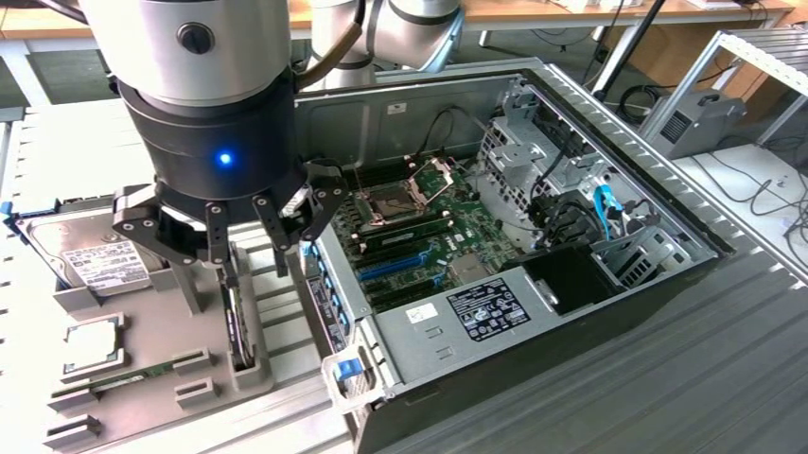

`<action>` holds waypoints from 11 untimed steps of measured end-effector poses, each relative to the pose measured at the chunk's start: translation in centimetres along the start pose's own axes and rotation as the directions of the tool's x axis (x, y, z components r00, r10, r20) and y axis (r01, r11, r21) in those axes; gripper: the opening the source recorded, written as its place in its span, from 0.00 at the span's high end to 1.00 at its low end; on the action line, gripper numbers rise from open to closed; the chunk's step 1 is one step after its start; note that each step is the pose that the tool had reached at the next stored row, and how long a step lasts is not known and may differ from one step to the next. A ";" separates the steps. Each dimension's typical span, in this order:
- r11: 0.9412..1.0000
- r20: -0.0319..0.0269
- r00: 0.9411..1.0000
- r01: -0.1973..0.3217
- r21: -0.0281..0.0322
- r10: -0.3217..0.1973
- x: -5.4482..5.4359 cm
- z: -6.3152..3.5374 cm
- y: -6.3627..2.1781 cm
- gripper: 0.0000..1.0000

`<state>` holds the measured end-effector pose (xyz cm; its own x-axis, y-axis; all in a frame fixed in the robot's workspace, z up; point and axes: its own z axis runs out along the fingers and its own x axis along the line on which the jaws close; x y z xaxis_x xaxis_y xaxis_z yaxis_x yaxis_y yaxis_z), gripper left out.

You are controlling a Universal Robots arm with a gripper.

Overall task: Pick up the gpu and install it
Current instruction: 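Pick up the gpu and move the gpu toward the slot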

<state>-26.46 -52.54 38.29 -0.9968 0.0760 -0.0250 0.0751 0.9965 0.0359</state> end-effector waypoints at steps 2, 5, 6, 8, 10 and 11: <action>1.000 0.000 1.000 0.000 0.000 0.000 0.0 0.05 0.00 0.58; 1.000 0.000 1.000 0.000 0.001 0.000 0.0 0.12 -0.01 0.58; 1.000 0.000 1.000 0.000 0.002 0.000 0.0 0.14 -0.01 0.58; 1.000 0.000 1.000 0.000 0.003 0.000 0.0 0.16 -0.01 0.58; 1.000 0.000 1.000 0.000 0.004 0.000 0.0 0.18 -0.01 0.58; 1.000 0.000 1.000 0.000 0.004 0.000 0.0 0.19 -0.01 0.58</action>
<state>-26.47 -52.54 38.10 -0.9968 0.0759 -0.0254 0.0751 0.9967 0.0317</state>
